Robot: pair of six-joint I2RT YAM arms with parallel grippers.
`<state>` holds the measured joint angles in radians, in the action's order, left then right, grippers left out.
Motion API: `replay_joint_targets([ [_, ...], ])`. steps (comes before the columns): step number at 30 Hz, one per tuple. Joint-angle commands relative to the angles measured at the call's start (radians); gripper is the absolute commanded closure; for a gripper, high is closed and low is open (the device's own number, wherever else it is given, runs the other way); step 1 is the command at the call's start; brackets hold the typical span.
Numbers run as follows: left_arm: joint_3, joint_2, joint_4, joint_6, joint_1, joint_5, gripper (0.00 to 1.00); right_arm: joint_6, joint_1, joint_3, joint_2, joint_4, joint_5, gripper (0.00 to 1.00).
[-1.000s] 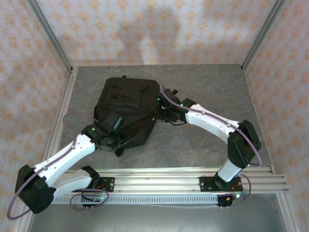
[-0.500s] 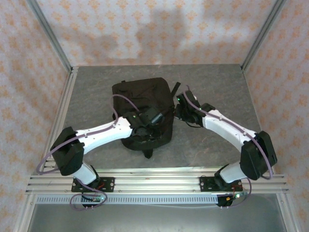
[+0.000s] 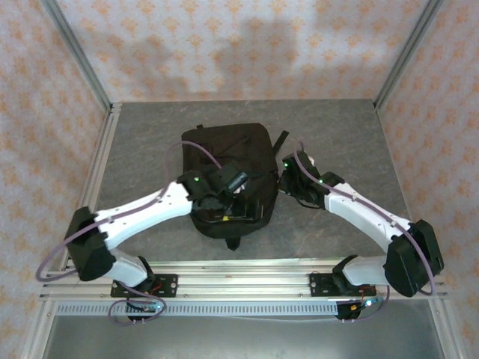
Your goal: Pack books, pencil case, and school supplies into a backpack
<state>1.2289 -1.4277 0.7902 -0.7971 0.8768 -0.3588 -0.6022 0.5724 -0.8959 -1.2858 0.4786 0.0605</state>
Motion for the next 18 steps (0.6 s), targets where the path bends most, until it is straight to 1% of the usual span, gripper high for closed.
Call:
replay_joint_targets([
  [1, 0.029, 0.117, 0.076, 0.102, -0.031, 0.078, 0.0, -0.034, -0.006, 0.042, 0.051, 0.039, -0.019, 1.0],
  [5, -0.048, 0.256, 0.049, 0.147, -0.165, 0.054, 0.0, -0.068, -0.006, 0.089, 0.097, 0.018, 0.007, 1.0],
  [6, -0.068, 0.295, 0.045, 0.16, -0.199, 0.059, 0.0, -0.071, -0.006, 0.096, 0.131, 0.019, 0.013, 1.0],
  [8, -0.092, 0.35, 0.048, 0.188, -0.252, 0.074, 0.0, -0.089, -0.006, 0.115, 0.144, 0.017, 0.034, 1.0],
  [11, -0.097, 0.401, 0.084, 0.224, -0.281, 0.184, 0.0, -0.113, -0.006, 0.151, 0.175, 0.009, 0.06, 1.0],
  [14, -0.098, 0.426, 0.103, 0.254, -0.289, 0.265, 0.0, -0.086, -0.006, 0.156, 0.203, 0.023, 0.006, 1.0],
  [18, -0.108, 0.454, 0.101, 0.311, -0.291, 0.392, 0.0, -0.022, -0.009, 0.087, 0.174, 0.061, -0.034, 1.0],
])
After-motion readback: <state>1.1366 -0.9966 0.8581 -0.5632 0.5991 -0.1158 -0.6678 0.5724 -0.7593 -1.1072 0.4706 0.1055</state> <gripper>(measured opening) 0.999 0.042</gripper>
